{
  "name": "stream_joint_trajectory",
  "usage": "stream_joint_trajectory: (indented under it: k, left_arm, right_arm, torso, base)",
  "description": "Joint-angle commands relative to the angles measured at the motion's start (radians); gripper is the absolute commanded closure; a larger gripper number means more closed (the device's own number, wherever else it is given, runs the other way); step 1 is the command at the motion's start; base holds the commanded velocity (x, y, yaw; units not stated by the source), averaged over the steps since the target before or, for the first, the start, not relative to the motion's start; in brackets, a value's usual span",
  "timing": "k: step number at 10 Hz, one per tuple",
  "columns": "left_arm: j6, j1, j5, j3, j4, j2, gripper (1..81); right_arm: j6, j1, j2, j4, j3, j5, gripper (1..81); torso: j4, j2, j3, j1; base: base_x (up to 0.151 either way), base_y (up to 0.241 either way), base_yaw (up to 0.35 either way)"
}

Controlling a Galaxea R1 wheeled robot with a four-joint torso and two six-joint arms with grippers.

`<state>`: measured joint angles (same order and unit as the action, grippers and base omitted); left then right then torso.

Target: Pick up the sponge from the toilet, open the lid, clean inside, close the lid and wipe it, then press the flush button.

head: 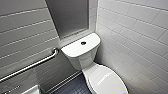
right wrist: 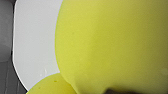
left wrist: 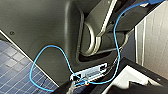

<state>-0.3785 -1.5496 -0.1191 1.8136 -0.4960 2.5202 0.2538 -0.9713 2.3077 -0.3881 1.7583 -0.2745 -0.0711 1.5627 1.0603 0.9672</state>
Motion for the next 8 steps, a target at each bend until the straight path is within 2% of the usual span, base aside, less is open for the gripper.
stream_joint_trajectory:
  k: [1, 4, 5, 6, 8]
  left_arm:
    - [0.004, -0.022, -0.07, -0.028, 0.002, -0.024, 1.0]
    - [0.004, -0.022, -0.056, -0.028, 0.0, -0.023, 1.0]
    - [0.004, -0.024, -0.056, -0.028, 0.0, -0.023, 1.0]
    - [0.006, -0.022, -0.056, -0.033, -0.001, -0.021, 1.0]
    - [0.006, -0.019, -0.056, -0.034, -0.001, -0.018, 1.0]
  right_arm:
    - [-0.001, -0.148, -0.15, -0.037, -0.082, 0.12, 81.1]
    - [-0.008, -0.237, -0.193, -0.032, -0.129, 0.112, 81.1]
    - [-0.01, -0.246, -0.224, -0.032, -0.221, 0.084, 81.1]
    - [-0.024, -0.243, -0.261, -0.021, -0.33, 0.02, 81.1]
    - [-0.054, -0.217, -0.333, -0.015, -0.482, -0.009, 81.1]
  torso:
    - [0.0, 0.0, 0.0, 0.0]
    - [0.0, 0.0, 0.0, 0.0]
    - [0.0, 0.0, 0.0, 0.0]
    - [0.0, 0.0, 0.0, 0.0]
    - [0.0, 0.0, 0.0, 0.0]
  base:
    - [0.0, 0.0, 0.0]
    - [0.0, 0.0, 0.0]
    - [0.0, 0.0, 0.0]
    - [0.0, 0.0, 0.0]
    - [0.0, 0.0, 0.0]
